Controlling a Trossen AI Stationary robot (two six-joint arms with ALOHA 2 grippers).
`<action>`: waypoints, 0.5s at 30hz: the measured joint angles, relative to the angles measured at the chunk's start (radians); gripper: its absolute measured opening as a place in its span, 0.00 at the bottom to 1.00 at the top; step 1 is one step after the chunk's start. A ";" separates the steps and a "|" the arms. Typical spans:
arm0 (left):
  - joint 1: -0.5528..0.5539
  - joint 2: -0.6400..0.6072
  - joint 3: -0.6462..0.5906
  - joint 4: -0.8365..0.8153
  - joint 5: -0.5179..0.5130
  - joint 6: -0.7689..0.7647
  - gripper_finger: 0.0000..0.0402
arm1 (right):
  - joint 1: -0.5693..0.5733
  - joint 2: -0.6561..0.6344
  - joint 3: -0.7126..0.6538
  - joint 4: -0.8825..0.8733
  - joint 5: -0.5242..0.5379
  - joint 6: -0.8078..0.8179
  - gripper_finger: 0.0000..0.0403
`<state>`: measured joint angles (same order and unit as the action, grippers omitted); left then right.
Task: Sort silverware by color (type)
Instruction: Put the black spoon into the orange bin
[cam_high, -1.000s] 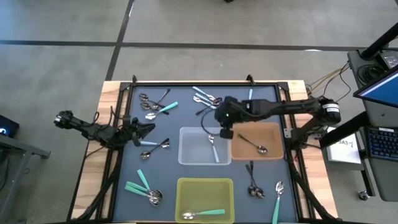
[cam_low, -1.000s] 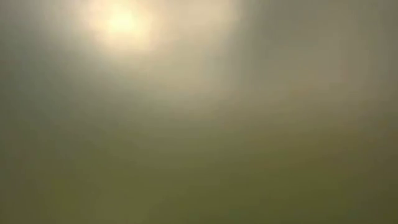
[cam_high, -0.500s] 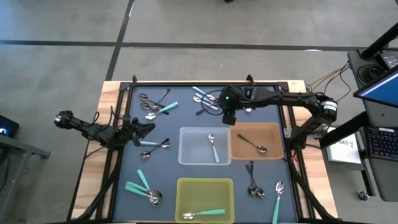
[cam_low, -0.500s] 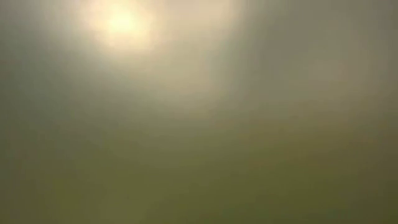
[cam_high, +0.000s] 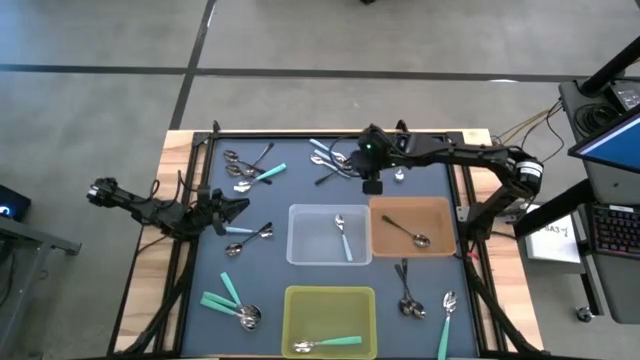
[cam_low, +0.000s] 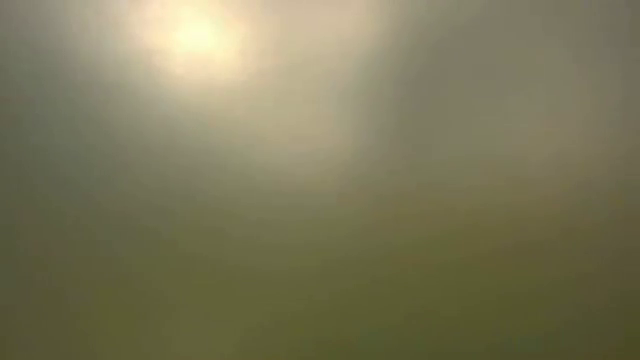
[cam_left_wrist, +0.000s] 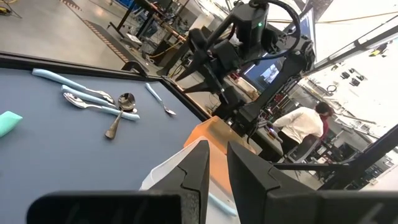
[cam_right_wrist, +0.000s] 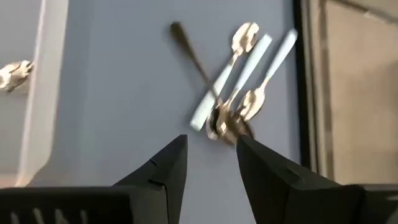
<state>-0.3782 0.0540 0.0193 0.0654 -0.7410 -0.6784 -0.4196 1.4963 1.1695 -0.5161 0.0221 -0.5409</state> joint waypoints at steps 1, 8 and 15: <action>0.000 0.000 0.000 0.000 0.000 0.000 0.10 | 0.000 0.000 -0.007 0.029 0.000 0.001 0.34; 0.000 0.000 0.000 0.000 0.000 0.000 0.10 | 0.000 0.070 -0.016 0.119 -0.004 0.018 0.40; 0.000 0.000 0.000 0.000 0.000 0.000 0.10 | -0.001 0.224 0.083 0.092 0.004 0.040 0.41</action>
<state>-0.3781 0.0540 0.0193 0.0654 -0.7410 -0.6783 -0.4202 1.7198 1.2520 -0.4240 0.0258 -0.5005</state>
